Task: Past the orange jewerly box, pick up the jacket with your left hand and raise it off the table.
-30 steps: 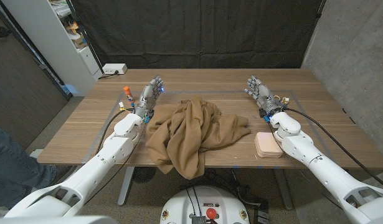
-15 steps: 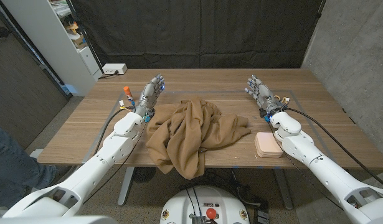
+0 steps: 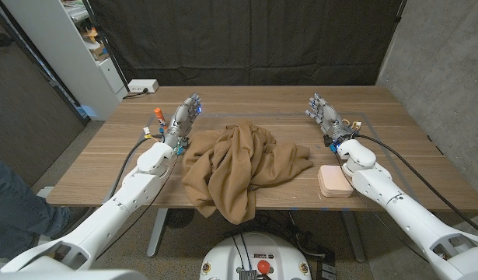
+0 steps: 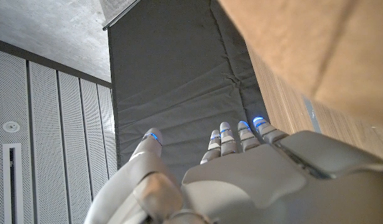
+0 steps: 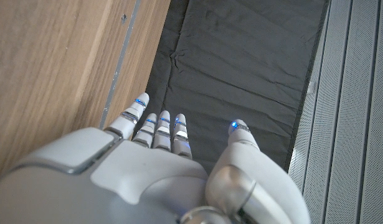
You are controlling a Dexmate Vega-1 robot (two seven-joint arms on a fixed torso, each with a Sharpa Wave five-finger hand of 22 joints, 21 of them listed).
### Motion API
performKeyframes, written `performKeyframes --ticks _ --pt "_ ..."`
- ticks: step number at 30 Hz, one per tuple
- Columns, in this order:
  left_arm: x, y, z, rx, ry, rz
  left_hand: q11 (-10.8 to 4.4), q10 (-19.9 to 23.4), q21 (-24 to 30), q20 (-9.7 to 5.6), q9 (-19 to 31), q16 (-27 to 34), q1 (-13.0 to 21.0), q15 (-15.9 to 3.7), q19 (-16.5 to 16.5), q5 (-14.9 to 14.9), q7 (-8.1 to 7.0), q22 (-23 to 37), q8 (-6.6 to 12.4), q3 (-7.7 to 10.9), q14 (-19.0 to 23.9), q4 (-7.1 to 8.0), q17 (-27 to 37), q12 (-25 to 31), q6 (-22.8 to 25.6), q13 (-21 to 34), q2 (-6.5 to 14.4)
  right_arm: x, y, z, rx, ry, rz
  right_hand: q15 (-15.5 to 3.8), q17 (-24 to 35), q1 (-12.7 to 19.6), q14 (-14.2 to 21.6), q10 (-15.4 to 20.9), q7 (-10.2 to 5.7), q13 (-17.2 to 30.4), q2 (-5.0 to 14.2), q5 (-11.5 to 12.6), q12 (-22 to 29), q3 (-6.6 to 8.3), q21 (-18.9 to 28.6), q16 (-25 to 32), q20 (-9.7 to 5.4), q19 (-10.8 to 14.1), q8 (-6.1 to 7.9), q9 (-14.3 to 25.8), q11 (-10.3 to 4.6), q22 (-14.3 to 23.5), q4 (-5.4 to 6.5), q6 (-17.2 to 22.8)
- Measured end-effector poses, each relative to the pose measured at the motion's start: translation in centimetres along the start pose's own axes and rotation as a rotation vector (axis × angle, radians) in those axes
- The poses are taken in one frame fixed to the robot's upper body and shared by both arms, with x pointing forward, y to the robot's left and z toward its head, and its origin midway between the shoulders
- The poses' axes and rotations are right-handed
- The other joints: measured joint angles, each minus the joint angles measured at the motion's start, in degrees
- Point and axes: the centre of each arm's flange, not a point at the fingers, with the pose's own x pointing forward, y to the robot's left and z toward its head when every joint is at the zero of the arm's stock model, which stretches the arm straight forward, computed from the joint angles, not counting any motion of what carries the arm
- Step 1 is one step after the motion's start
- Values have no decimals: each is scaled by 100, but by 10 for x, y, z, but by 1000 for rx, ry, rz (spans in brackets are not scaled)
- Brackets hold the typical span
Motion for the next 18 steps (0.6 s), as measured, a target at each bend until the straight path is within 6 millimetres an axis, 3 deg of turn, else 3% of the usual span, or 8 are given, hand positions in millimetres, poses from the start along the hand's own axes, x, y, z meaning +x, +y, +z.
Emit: performKeyframes --ticks 18 --pt "-18 2 13 49 -38 -2 31 33 0 30 0 0 22 -1 -30 0 0 -1 0 0 0 0 0 0 0 0 23 -3 4 2 -6 -1 8 0 12 0 0 0 0 -1 0 0 0 0 0 0 0 0 0 0 0 0 0 0"
